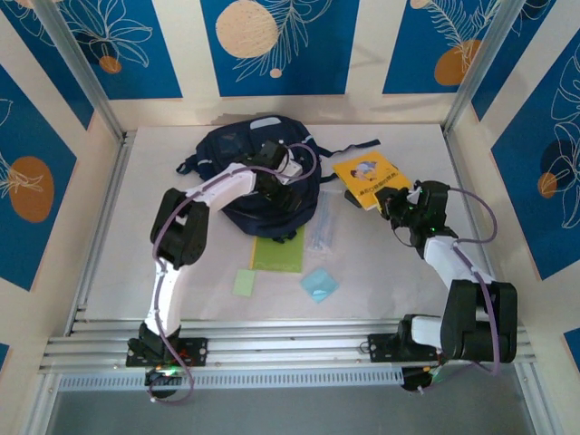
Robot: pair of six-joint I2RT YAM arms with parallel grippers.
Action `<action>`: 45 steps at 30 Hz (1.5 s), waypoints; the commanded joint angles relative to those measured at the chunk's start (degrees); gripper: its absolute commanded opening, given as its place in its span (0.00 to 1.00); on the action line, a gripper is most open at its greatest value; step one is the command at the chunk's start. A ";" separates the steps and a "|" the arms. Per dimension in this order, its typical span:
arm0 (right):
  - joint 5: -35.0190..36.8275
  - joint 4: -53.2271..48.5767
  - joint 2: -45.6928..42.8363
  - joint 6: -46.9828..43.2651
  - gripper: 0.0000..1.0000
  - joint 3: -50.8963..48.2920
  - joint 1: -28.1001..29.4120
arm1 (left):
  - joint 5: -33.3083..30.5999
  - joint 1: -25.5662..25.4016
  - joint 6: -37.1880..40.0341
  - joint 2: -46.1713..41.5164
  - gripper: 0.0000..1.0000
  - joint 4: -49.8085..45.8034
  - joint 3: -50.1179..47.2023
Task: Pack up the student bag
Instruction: Open the student bag at the top-center of the table, then place the book in the student bag.
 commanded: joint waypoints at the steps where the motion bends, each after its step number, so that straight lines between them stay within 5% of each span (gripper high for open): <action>1: -2.64 0.58 -2.78 -2.49 0.00 -0.95 -1.39 | -3.29 0.22 4.33 4.58 0.77 -6.59 6.07; 5: -3.16 0.32 -3.88 -2.39 0.00 -1.87 -3.15 | -4.74 0.28 4.84 8.86 0.66 -10.00 8.50; 8: -4.05 -0.01 -4.63 -2.40 0.00 -1.96 -4.39 | -5.23 0.21 4.55 9.17 0.19 -10.10 7.95; 10: -4.59 -0.36 -5.24 -2.44 0.00 -2.09 -5.42 | -4.07 0.20 3.75 7.77 0.00 -9.90 7.42; 15: -6.55 -4.32 -7.84 -5.23 0.00 -0.95 -7.09 | 1.71 0.81 -2.05 0.53 0.00 -8.90 7.79; 21: -7.22 -10.65 -10.23 -8.71 0.00 0.62 -5.29 | 16.30 5.35 -13.01 -5.93 0.00 -7.78 12.82; 31: -2.18 -8.22 -10.77 -7.06 0.00 0.73 4.89 | 23.21 10.38 -18.94 -4.89 0.00 -9.15 24.09; 45: 3.06 12.29 23.15 1.79 0.00 23.06 25.39 | 25.83 10.99 -21.74 -3.03 0.00 -7.70 29.06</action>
